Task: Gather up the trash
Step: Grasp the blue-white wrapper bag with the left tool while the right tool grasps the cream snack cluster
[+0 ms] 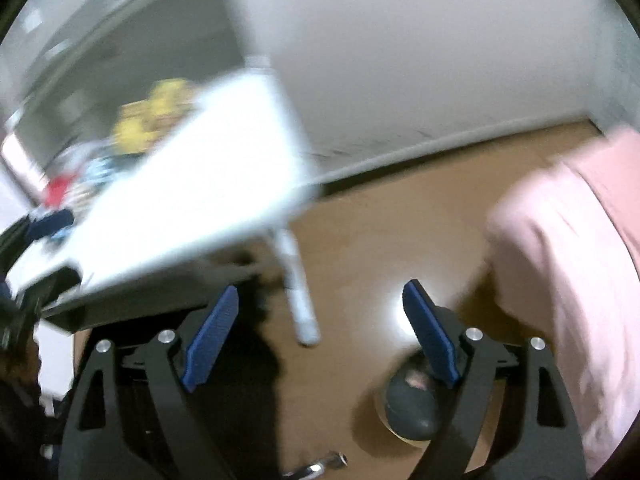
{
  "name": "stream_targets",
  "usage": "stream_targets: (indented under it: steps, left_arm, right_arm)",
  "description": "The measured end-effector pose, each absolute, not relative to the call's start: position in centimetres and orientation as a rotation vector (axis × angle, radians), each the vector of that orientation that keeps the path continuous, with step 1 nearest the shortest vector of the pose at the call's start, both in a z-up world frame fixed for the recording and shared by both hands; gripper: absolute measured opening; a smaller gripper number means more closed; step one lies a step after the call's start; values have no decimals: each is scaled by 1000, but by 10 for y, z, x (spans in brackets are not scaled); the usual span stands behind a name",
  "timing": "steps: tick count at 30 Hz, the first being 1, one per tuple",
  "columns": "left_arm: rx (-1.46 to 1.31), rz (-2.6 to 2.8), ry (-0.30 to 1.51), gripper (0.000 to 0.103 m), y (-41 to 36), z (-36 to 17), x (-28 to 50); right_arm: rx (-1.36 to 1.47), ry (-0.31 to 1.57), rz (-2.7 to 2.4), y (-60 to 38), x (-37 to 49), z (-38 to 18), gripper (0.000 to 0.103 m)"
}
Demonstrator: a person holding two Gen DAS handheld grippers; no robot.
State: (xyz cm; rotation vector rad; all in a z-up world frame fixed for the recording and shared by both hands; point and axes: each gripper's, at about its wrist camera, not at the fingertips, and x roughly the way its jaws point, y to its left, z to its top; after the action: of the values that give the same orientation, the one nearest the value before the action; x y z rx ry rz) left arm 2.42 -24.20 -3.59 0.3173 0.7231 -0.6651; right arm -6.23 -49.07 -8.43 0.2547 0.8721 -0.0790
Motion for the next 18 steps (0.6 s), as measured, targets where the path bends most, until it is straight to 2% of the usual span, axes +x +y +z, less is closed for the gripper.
stream_targets:
  steps: [7, 10, 14, 18]
  left_arm:
    - [80, -162, 831, 93, -44, -31, 94]
    - [-109, -67, 893, 93, 8, -32, 113]
    - [-239, -96, 944, 93, 19, -35, 143]
    - [-203, -34, 994, 93, 9, -48, 168]
  right_arm:
    - [70, 868, 236, -334, 33, -59, 82]
    - [33, 863, 306, -288, 64, -54, 81]
    - [41, 859, 360, -256, 87, -47, 81]
    - [54, 873, 359, -246, 94, -50, 82]
